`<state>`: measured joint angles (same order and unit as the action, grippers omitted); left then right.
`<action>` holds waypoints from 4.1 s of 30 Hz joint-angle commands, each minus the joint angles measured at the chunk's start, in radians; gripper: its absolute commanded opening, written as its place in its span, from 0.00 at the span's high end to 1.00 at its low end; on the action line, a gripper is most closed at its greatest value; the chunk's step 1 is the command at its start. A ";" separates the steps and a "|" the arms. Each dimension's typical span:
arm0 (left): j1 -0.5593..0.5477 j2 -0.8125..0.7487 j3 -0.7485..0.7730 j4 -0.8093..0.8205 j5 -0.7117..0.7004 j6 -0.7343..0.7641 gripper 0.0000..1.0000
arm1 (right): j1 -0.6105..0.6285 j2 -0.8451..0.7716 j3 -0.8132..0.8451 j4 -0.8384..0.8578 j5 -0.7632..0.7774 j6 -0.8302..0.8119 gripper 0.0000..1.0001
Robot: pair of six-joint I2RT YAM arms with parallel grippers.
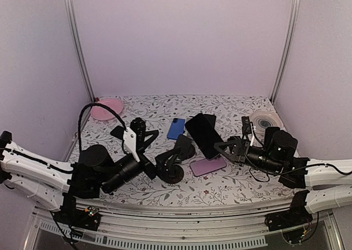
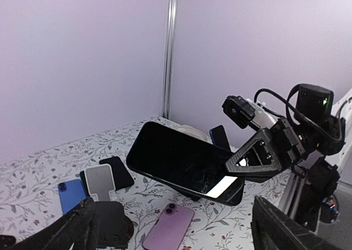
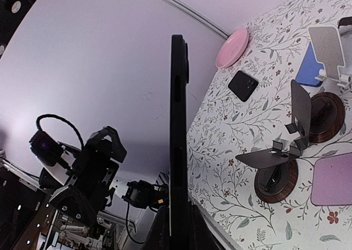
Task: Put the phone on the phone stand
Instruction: Pass from the right arm to the left, then pass from the left arm to the right
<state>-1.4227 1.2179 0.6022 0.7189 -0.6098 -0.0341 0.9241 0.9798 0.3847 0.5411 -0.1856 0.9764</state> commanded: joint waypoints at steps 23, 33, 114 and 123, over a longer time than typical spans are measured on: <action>0.167 0.151 -0.065 0.294 0.571 -0.765 0.26 | 0.211 0.126 -0.005 0.492 0.274 -0.104 0.98; 0.177 0.234 -0.013 0.346 0.628 -0.824 0.45 | 0.225 0.157 0.022 0.514 0.242 -0.137 0.98; 0.181 0.354 0.469 -0.742 0.638 -0.415 1.00 | 0.248 0.182 0.434 -0.577 0.520 -0.302 0.05; 0.162 0.389 0.507 -0.779 0.608 -0.400 1.00 | 0.248 0.196 0.439 -0.599 0.536 -0.251 0.12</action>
<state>-1.2430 1.5959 1.0691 -0.0692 0.0135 -0.4603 1.1652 1.1683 0.7940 -0.0498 0.3294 0.6968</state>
